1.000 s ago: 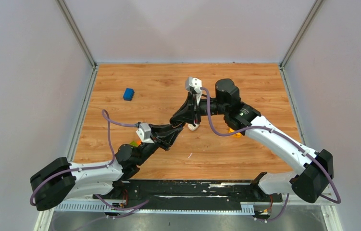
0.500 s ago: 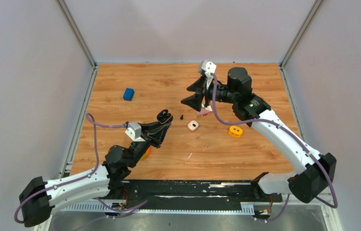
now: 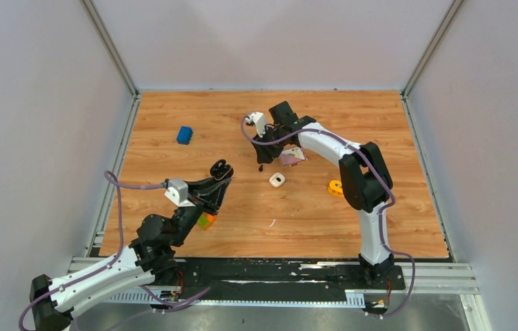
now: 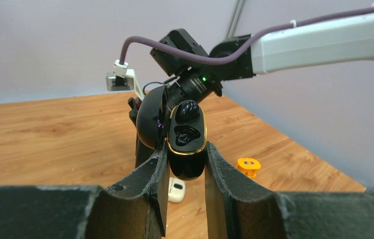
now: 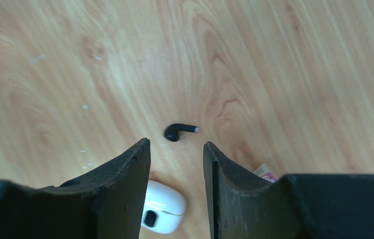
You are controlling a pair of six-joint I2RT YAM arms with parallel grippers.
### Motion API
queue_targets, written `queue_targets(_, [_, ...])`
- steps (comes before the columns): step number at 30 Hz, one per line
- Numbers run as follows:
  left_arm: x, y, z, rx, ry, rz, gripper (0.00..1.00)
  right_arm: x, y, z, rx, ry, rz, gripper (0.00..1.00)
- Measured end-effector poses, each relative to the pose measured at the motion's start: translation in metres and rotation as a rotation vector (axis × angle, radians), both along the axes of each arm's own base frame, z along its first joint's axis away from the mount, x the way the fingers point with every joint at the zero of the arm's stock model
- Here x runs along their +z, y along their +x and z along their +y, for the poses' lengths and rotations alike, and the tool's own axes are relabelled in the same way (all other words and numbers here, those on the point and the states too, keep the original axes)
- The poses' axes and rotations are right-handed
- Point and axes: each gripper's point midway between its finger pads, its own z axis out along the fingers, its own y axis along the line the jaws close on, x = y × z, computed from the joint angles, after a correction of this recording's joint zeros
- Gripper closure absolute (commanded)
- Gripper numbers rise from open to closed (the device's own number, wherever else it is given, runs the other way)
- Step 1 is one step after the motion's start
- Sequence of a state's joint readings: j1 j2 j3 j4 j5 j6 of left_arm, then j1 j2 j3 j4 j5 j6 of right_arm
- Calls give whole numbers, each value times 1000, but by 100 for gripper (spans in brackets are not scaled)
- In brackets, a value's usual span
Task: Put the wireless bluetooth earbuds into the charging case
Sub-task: Pick up the earbud from the center of the board.
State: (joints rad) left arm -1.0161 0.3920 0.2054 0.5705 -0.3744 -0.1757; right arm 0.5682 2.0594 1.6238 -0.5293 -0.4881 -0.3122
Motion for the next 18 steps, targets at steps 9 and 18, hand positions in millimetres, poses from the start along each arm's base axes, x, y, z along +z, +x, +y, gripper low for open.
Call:
queue_targets(9, [-14,-1,-5,-21,82,29,100,-13,35,-14,196,-186,-215,55])
queue_targets(18, [-16,-1,-8,-27,110,26,100,-49,50,-16,228,-261,-221,55])
